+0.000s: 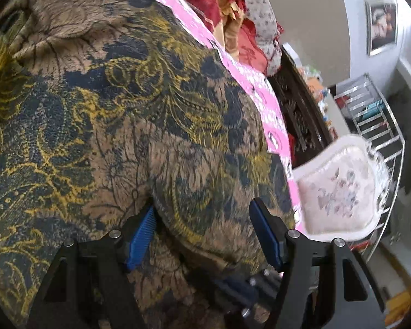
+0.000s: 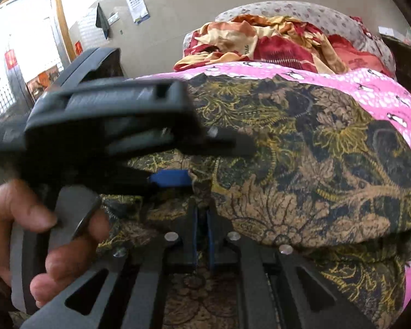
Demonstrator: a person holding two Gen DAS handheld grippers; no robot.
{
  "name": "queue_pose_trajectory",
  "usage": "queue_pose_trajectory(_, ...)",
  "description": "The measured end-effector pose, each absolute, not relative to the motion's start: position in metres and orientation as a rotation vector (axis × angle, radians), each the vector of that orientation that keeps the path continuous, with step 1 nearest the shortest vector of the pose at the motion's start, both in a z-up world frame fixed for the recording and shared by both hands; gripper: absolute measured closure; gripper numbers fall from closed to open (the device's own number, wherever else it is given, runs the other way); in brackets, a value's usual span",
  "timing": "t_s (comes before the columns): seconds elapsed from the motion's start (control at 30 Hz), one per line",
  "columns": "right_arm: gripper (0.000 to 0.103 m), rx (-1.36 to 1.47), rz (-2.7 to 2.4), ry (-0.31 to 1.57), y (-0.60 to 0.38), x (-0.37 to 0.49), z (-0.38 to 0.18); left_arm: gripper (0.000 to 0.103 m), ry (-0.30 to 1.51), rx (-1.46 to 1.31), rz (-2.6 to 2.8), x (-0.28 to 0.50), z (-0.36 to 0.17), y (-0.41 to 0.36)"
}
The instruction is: Fold small clothes
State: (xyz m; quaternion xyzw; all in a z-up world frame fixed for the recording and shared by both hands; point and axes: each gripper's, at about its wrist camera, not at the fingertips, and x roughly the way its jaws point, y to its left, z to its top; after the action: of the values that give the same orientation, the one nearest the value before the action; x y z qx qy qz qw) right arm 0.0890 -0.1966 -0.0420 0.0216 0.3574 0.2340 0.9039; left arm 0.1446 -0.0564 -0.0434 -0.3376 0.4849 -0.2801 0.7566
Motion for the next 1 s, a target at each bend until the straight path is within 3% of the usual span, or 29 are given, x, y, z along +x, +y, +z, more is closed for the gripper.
queue_pose_trajectory(0.03, 0.095, 0.035, 0.473, 0.742, -0.195, 0.090, -0.043, 0.058, 1.053, -0.745, -0.608, 0.144, -0.045, -0.055)
queue_pose_trajectory(0.17, 0.073, 0.036, 0.430, 0.747, -0.197, 0.090, -0.042, 0.072, 1.033, -0.717, -0.607, 0.139, -0.049, -0.053)
queue_pose_trajectory(0.27, 0.066, 0.067, 0.398, 0.710, -0.209, 0.080, -0.034, 0.078, 1.012, -0.693, -0.613, 0.136, -0.052, -0.047)
queue_pose_trajectory(0.47, 0.065, 0.050, 0.148, 0.783, -0.247, 0.046, -0.041, 0.103, 0.974, -0.630, -0.578, 0.126, -0.056, -0.042)
queue_pose_trajectory(0.73, 0.064, 0.118, 0.090, 0.791, -0.269, 0.036, -0.056, 0.103, 0.881, -0.463, -0.501, 0.102, -0.022, -0.037)
queue_pose_trajectory(1.0, 0.060, 0.097, 0.097, 0.795, -0.266, 0.039, -0.058, 0.103, 0.760, -0.331, -0.408, 0.088, 0.025, 0.036)
